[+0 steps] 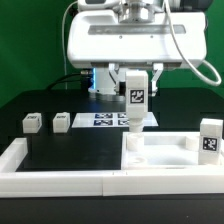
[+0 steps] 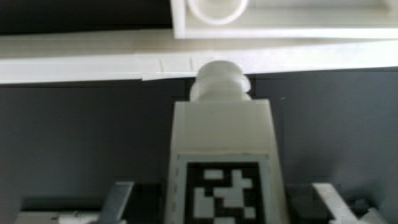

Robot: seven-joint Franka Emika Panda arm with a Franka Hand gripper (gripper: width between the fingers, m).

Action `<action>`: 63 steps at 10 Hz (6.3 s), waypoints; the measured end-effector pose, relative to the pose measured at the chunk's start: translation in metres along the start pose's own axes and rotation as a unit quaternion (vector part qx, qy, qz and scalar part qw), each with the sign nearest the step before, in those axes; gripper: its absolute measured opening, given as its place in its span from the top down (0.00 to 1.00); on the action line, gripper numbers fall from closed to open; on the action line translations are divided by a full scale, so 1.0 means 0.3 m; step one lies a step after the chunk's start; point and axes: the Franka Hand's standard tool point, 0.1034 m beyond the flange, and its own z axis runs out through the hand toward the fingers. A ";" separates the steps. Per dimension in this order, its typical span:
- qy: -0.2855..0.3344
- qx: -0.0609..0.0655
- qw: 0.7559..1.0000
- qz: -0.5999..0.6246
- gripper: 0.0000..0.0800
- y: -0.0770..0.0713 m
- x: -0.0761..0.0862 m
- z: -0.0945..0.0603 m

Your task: Assemble square table

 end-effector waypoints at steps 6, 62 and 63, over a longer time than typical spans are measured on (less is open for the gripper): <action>-0.022 -0.001 1.000 -0.007 0.64 -0.017 -0.059 0.063; -0.312 0.003 0.946 0.092 0.64 0.004 -0.064 0.136; -0.303 -0.016 0.941 0.152 0.64 -0.002 -0.066 0.136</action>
Offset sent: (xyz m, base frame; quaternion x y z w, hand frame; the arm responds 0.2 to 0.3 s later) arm 0.0071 0.0066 -0.0151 -0.0025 0.0092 0.0046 0.9999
